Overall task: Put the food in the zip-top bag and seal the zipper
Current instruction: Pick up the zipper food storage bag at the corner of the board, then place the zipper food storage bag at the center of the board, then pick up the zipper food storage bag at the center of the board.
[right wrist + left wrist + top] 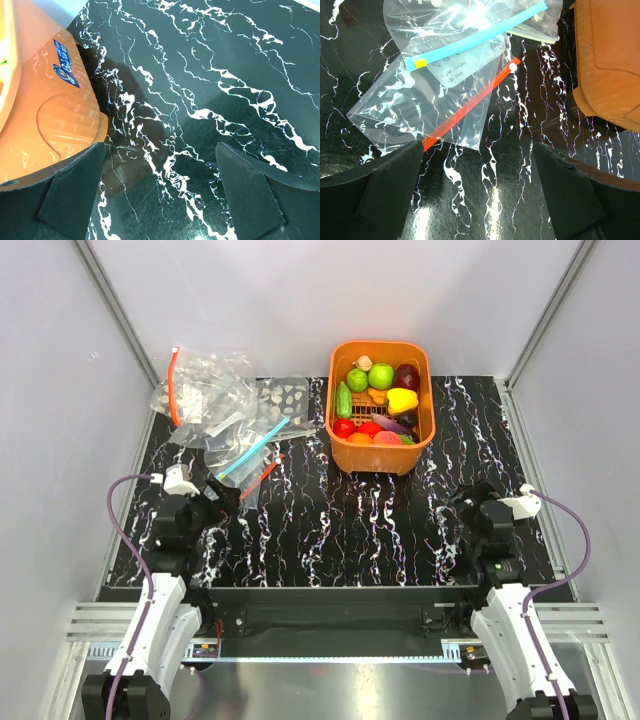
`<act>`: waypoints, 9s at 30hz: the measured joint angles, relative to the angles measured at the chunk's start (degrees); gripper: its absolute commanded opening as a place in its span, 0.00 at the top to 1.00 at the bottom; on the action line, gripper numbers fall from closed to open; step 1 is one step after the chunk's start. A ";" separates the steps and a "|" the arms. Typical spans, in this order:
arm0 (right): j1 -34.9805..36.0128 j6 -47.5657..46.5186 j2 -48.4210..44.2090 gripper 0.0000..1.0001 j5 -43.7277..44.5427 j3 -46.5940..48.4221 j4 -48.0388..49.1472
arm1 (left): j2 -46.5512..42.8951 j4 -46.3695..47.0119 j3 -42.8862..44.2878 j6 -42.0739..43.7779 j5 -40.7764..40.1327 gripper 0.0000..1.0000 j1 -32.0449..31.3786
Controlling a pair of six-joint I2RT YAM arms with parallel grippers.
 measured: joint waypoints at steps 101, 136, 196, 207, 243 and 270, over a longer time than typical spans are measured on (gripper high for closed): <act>0.00 -0.42 1.66 0.00 -3.04 0.00 1.44 | 73.90 0.42 72.17 5.22 -2.73 1.00 14.51; 0.00 -5.07 3.37 0.11 -12.85 0.00 6.10 | 30.40 -22.60 47.06 28.76 -47.36 0.98 -34.49; 0.15 -11.17 8.50 0.17 -36.63 -0.66 17.40 | 39.45 -29.51 46.77 9.46 -48.52 0.02 -77.77; 0.15 -11.15 8.46 0.15 -35.71 -0.66 17.11 | 63.82 -44.54 53.92 8.83 -53.86 0.10 -76.78; 0.15 -11.15 8.85 0.15 -35.54 -0.66 16.96 | 74.64 -40.19 52.54 15.41 -55.47 1.00 -67.71; 5.73 -7.34 16.52 0.24 -44.65 0.52 21.33 | 49.92 -26.67 43.28 12.37 -22.03 1.00 -56.17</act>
